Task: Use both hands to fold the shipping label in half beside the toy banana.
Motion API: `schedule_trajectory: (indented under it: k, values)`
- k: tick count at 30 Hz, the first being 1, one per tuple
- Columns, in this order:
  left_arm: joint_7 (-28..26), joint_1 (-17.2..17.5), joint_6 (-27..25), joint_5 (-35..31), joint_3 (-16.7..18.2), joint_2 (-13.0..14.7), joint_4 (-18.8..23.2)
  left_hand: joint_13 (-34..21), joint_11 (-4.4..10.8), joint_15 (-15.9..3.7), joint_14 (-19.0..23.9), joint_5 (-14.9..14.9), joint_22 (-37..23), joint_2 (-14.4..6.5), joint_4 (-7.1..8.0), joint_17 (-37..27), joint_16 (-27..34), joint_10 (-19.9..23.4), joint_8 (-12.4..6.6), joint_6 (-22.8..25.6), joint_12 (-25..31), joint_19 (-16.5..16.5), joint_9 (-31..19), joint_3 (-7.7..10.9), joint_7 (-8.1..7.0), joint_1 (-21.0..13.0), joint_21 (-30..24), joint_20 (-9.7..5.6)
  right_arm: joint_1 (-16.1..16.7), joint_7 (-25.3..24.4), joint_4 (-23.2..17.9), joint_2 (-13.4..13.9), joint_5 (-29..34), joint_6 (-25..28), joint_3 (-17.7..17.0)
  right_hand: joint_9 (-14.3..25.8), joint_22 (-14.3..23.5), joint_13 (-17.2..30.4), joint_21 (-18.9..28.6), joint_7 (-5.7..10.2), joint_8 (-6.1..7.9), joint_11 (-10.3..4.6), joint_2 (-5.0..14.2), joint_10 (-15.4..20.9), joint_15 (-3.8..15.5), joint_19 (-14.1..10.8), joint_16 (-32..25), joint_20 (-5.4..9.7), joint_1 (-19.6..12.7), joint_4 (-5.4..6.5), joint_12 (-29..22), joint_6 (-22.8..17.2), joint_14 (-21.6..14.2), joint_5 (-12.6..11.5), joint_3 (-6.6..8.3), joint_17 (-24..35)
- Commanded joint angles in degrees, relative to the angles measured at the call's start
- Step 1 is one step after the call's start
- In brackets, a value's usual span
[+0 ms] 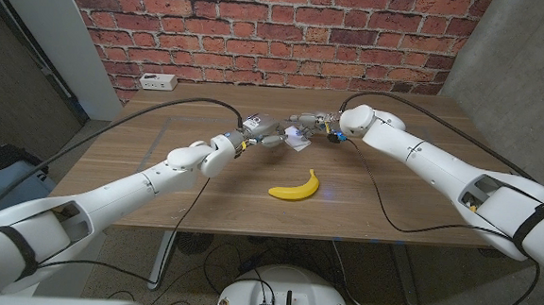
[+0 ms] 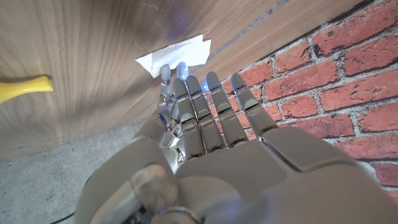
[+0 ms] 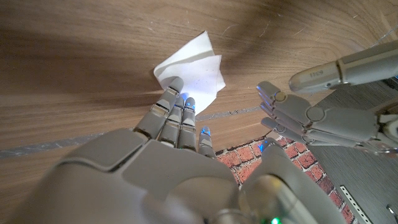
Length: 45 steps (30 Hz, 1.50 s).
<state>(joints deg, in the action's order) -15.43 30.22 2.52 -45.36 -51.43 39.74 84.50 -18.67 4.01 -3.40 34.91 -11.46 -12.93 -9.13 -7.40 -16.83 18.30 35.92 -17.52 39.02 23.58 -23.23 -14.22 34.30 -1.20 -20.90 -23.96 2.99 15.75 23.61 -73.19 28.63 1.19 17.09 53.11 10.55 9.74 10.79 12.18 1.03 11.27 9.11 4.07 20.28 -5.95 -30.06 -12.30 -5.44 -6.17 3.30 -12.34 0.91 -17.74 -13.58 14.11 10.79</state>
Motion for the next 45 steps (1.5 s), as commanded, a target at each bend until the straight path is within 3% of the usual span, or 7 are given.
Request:
schedule_trajectory:
  k: [1,10,14,19,24,33,45]
  values:
    - [3.07,1.51,-0.34,0.45,3.04,0.78,1.62,-0.88,-0.5,-0.6,-4.05,-0.17,-0.36,1.61,0.02,0.21,-2.47,-5.45,1.04,-2.89,-2.09,1.59,0.18,-0.35,-0.5,0.8,-0.5,-0.04,0.33,-0.15,-1.94,0.66,0.13,1.37,-0.16,0.08,0.33,0.27,0.33,0.31,0.19,-0.11,0.07,0.76,-0.12,-1.51,-0.3,-0.84,0.5,0.28,-0.28,-0.24,-0.67,-0.09,0.11,0.14]
    - [11.27,-0.58,-1.57,0.99,2.21,0.19,0.96,-0.9,-1.05,-0.09,-6.24,-0.1,-0.16,2.43,0.2,1.15,-3.92,-7.68,1.44,-3.31,-3.55,2.58,0.54,-0.74,0.34,1.85,-0.33,1.62,0.86,-0.32,-4.11,1.69,0.64,2.9,-0.03,0.07,0.33,0.28,0.34,0.41,0.28,-0.22,0.11,1.14,0.11,-1.86,-0.24,-0.78,0.45,0.3,-0.28,-0.67,-0.94,-0.11,0.12,0.11]
    - [14.73,-1.64,-2.47,0.75,1.47,-0.3,0.6,-0.4,-1.59,0.21,-9.41,-0.06,0.35,2.86,0.28,2.37,-5.72,-9.72,3.03,-5.75,-5.15,4.14,1.12,-0.86,0.75,2.7,0.37,2.39,0.79,-0.24,-4.84,2.01,1.12,3.36,0.21,0.07,0.34,0.3,0.67,0.23,0.39,-0.02,0.25,2.15,0.13,-3.11,-0.39,-0.54,0.35,0.34,-0.5,-1.26,-1.85,-0.07,0.19,0.09]
    - [18.84,-3.41,-2.15,1.34,0.54,-0.99,-0.52,0.71,-1.27,-0.35,-14.08,0.2,1.05,3.57,0.49,4.35,-7.71,-14.13,6.0,-10.89,-8.17,6.89,2.2,-1.26,0.41,4.16,1.76,1.29,0.8,-0.01,-5.28,2.23,1.19,3.54,0.21,0.07,0.34,0.32,0.76,0.2,0.46,-0.15,0.32,2.9,0.25,-3.7,-0.56,-0.59,0.29,0.37,-0.66,-1.67,-2.73,0.0,0.22,0.08]
    - [21.79,-5.17,-0.83,1.73,-0.58,-1.63,-1.73,2.0,-0.73,-1.25,-18.2,0.87,1.45,4.06,1.17,5.69,-8.25,-17.25,7.12,-13.98,-10.42,10.2,2.96,-2.03,0.34,6.05,3.43,-0.59,0.86,0.1,-5.61,2.41,1.36,3.52,0.27,0.08,0.34,0.34,0.78,0.12,0.59,-0.06,0.37,3.63,0.27,-4.11,-0.65,-0.48,0.24,0.4,-0.82,-2.26,-3.39,0.08,0.25,0.08]
    - [26.73,-7.76,1.37,2.5,-2.26,-2.69,-3.3,4.41,-0.36,-1.73,-25.69,1.65,1.78,4.48,2.45,6.67,-8.67,-23.4,7.85,-20.56,-12.98,16.58,3.72,-3.29,-1.41,9.24,6.66,-1.52,1.32,-0.1,-6.14,2.72,1.27,3.85,0.01,0.08,0.33,0.36,0.68,-0.12,0.66,-0.19,0.39,3.68,0.29,-4.2,-0.51,-0.5,0.15,0.4,-0.7,-2.74,-3.48,0.14,0.28,0.08]
    - [30.42,-9.56,2.7,2.81,-3.89,-3.88,-4.95,5.71,0.2,-2.64,-29.26,1.61,1.9,4.68,2.93,6.87,-8.78,-26.11,7.76,-23.16,-13.25,18.99,3.97,-3.84,-1.91,10.53,8.04,-2.55,1.35,-0.32,-5.72,2.55,1.3,3.34,-0.07,0.09,0.34,0.39,0.46,-0.7,0.69,0.17,0.6,4.28,0.24,-4.26,-0.31,-0.21,0.06,0.5,-0.71,-3.43,-3.76,0.33,0.38,0.11]
